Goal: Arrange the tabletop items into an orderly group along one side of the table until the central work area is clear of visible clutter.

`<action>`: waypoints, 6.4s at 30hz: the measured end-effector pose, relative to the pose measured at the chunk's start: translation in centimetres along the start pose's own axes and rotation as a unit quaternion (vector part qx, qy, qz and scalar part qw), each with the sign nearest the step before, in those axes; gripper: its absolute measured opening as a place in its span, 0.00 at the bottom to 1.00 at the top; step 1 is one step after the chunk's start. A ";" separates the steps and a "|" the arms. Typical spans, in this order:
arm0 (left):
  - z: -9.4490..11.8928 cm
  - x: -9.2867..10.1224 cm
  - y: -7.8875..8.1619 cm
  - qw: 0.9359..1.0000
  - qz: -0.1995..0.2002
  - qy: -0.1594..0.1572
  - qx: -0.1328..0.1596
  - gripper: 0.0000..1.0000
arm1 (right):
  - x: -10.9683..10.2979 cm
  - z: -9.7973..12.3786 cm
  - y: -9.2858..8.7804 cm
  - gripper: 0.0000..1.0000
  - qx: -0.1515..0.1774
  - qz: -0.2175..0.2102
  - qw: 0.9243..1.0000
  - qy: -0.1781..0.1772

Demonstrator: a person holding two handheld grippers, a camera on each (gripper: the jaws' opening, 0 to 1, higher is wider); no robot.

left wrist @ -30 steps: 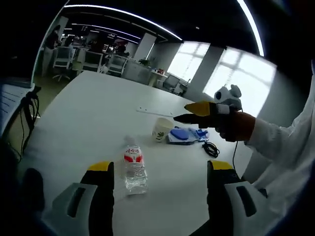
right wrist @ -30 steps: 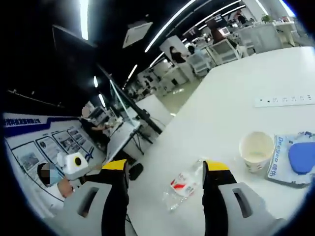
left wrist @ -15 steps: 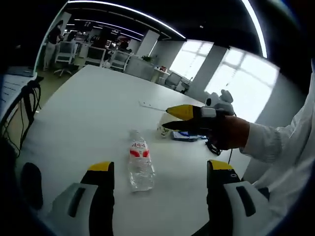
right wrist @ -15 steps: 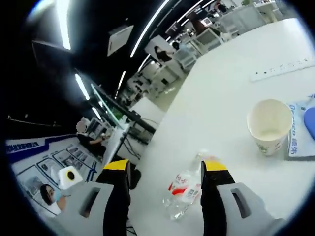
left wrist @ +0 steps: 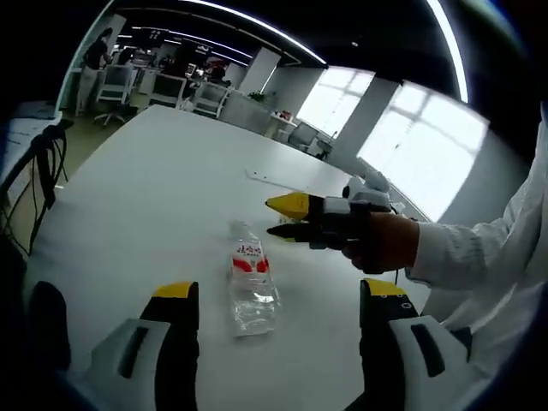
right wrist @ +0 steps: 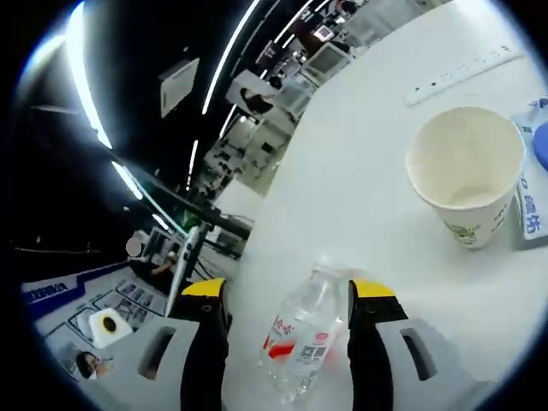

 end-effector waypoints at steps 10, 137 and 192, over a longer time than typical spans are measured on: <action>-1.0 -0.5 -0.3 1.000 0.002 -0.003 -0.014 0.78 | 1.1 -1.5 -0.4 0.50 0.022 -0.044 0.999 -0.004; -11.8 1.1 9.4 0.959 -0.193 -0.203 -0.037 0.43 | -9.8 5.1 7.2 0.18 0.106 0.354 0.929 0.011; -20.3 -1.0 15.0 0.921 -0.336 -0.196 -0.015 0.43 | -5.6 5.4 11.9 0.18 0.079 0.500 0.860 -0.060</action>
Point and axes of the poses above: the point that each gripper's makers call its tool centre point, and the gripper's own axes: z roughly backward along the fingers, x roughly to its right, y roughly out of its top, the point moved 6 cm from there along z, roughly backward along the fingers, and after that the axes turned 15 degrees about -x, right-handed, at the moved point
